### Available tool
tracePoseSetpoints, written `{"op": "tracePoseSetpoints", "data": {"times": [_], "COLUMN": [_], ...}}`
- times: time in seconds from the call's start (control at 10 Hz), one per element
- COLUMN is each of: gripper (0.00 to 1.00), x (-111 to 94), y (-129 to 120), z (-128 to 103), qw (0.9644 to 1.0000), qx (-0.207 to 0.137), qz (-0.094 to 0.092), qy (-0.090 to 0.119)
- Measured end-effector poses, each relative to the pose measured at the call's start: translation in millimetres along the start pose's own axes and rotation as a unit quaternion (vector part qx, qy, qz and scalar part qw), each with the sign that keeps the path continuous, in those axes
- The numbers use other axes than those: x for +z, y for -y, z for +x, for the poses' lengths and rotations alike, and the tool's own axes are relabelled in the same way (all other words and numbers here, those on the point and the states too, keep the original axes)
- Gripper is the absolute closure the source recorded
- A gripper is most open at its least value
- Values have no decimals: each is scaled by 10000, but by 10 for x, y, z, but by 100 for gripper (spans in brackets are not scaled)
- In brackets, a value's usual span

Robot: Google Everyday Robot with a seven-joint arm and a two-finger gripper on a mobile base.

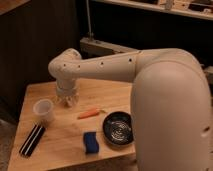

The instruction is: Place the ceramic cup in the ceramic bowl

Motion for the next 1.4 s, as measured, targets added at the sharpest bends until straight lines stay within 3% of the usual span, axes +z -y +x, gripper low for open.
{"op": "tracePoseSetpoints", "data": {"times": [0.6,0.8,1.4], "gripper": [35,35,37], "x": [512,675,1090], "y": [-376,-396,-530], "z": [-345,-390,-413], "qw": [9983,9973,9941], "qx": [-456,-542,-775], "qz": [-364,-477,-541], "qy": [-67,-139,-529]}}
